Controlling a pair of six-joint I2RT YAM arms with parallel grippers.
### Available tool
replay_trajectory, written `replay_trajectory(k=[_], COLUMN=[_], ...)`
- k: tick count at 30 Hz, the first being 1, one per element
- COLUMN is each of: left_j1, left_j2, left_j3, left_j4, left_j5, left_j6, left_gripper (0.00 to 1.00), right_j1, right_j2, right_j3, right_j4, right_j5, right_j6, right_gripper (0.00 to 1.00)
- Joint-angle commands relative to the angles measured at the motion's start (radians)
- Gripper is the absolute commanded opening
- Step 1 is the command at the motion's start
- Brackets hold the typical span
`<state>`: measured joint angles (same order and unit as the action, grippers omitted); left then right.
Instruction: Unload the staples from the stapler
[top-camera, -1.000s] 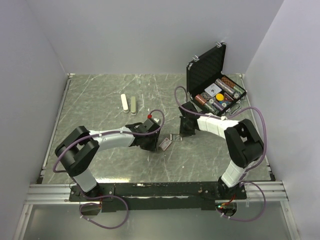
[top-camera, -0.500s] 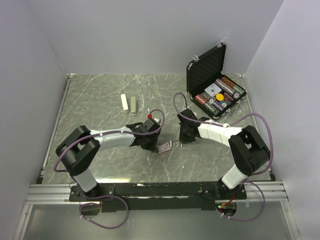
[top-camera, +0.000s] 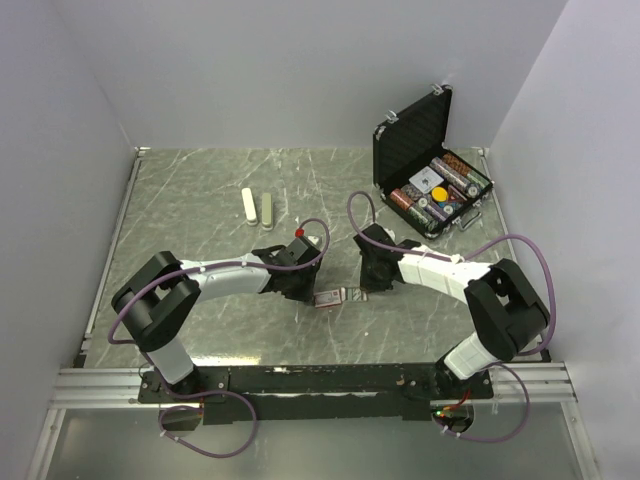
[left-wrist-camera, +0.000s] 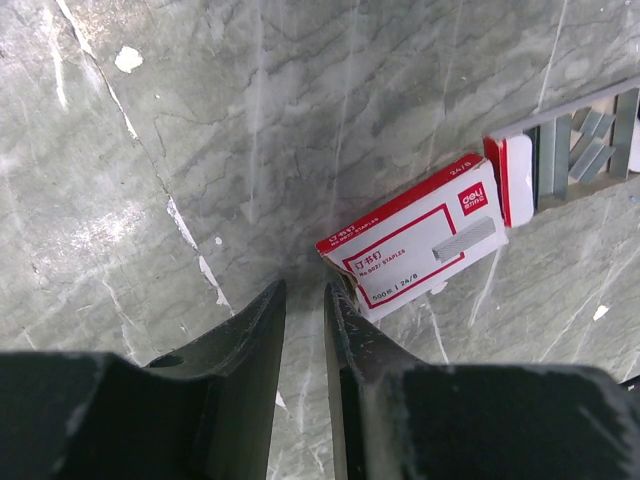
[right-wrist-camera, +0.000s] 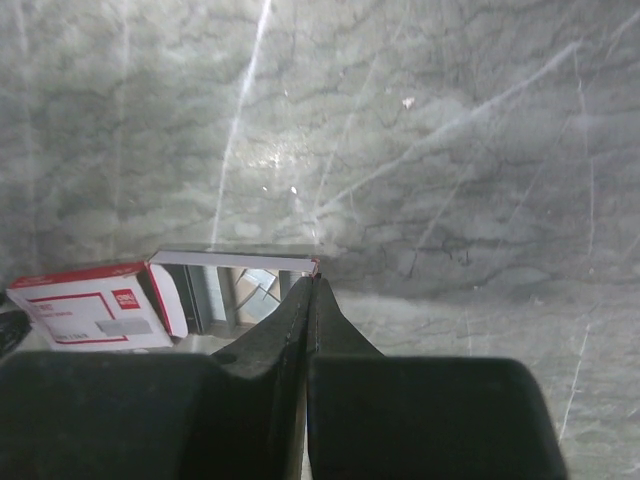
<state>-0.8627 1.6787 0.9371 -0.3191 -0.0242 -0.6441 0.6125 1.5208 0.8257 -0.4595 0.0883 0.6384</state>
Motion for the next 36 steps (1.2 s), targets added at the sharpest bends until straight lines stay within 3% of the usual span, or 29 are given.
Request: replay_trajectory(k=[1,36], left_j1=[-0.013,-0.065], left_j2=[0.023,0.047], left_j3=[-0.035,-0.017], left_j4=[-0.026,-0.012], left_j5=[-0.002,-0.006], left_j6=[-0.008,0.035], left_gripper=[0.29,0.25], right_j1=[0.015,0.069], right_j2=[-0.028,0.062], right_j3=[-0.014,0.042], right_j4=[-0.010,0.056], right_j5=[0.024,-0.036], right_j6=[0.023,-0.029], right_gripper=[0.00,0.00])
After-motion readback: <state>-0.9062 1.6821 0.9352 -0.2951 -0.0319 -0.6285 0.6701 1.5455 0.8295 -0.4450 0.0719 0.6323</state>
